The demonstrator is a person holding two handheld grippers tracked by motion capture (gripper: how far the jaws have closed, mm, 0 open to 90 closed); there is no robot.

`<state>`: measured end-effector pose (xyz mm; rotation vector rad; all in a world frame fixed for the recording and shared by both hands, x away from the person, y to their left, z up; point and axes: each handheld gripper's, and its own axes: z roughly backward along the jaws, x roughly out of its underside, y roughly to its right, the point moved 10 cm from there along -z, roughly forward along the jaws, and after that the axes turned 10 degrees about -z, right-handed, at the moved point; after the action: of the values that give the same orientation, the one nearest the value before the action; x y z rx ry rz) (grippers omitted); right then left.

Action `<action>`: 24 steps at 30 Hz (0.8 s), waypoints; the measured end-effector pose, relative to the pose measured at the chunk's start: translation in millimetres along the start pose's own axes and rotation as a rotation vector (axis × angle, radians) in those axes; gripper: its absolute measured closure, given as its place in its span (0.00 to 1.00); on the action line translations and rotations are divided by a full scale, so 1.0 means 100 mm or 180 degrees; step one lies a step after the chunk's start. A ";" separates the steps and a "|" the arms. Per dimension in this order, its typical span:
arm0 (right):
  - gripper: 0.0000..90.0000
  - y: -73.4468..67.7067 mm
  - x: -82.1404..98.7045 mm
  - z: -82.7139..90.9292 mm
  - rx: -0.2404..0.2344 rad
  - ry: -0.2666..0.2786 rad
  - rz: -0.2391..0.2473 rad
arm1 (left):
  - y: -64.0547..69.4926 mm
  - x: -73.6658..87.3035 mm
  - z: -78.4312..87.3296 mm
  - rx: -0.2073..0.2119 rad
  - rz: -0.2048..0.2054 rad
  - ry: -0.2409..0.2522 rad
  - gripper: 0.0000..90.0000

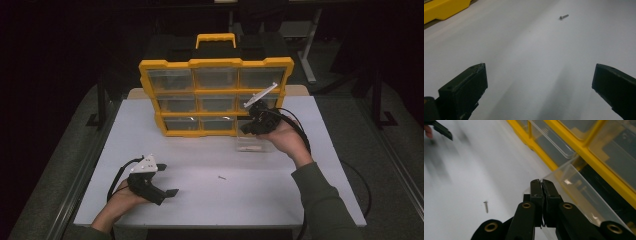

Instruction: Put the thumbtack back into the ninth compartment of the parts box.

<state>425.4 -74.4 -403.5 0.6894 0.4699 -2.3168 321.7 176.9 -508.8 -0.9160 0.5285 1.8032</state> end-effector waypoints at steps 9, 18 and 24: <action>0.96 0.20 0.06 -0.08 0.0146 -0.0067 -0.0082 | 0.00 0.00 0.00 0.0001 0.0009 0.0008 0.00; 0.96 0.32 0.15 -0.19 0.0195 -0.0159 -0.0174 | 0.00 0.00 0.00 0.0001 0.0009 0.0007 0.00; 0.95 0.37 0.21 -0.24 0.0208 -0.0210 -0.0200 | 0.00 0.00 0.00 0.0007 0.0012 -0.0002 0.00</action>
<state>445.4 -99.2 -439.8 0.6352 0.3923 -2.4151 321.4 177.0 -509.0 -0.9136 0.5320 1.8057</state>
